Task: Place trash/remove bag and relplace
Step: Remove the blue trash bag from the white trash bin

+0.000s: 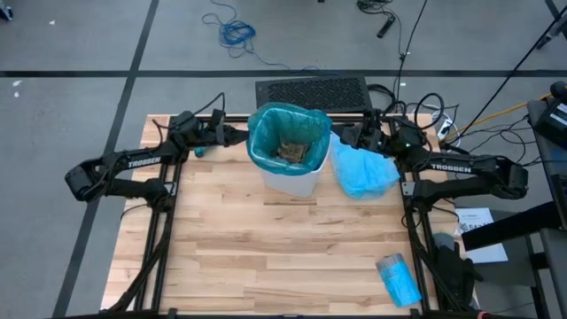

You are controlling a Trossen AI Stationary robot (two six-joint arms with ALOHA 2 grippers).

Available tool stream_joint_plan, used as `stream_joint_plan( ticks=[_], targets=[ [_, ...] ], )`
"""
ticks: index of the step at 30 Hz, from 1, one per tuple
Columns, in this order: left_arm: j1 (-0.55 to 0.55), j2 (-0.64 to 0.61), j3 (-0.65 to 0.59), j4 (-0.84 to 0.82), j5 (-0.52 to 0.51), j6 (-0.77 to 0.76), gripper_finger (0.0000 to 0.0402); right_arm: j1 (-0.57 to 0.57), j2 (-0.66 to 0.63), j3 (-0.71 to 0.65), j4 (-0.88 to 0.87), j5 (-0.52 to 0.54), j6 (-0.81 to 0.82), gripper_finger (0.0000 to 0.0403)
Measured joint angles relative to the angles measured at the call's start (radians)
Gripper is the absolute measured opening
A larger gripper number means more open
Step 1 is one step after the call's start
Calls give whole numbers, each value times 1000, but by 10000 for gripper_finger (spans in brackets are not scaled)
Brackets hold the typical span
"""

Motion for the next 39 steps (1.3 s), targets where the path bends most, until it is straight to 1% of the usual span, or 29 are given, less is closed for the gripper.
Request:
stream_joint_plan(
  ticks=[3,6,7,8,11,13,18,22,27,30,39],
  targets=[
    [0,0,0,12,3,-20,120,0,0,0,-19,0,0,8],
    [0,0,0,85,33,-47,36,0,0,0,-25,0,-7,1],
    [0,0,0,122,39,-61,19,0,0,0,-25,0,-7,2],
    [0,0,0,155,43,-81,12,0,0,0,-25,0,-7,1],
    [0,-1,3,277,51,-154,5,0,0,0,-24,0,-8,1],
    [0,-4,22,320,53,-183,3,0,0,0,-22,0,-10,0],
    [0,-13,107,321,65,-209,2,0,0,15,-19,0,-13,0],
    [0,-13,201,270,69,-198,1,0,0,75,-53,-6,-47,0],
    [-2,-9,320,128,104,-126,1,0,12,181,-190,-35,-107,0],
    [-19,10,373,69,112,-88,1,0,45,247,-257,-63,-145,0],
    [-118,131,498,47,119,-52,0,0,194,411,-287,-139,-183,0]
  ],
)
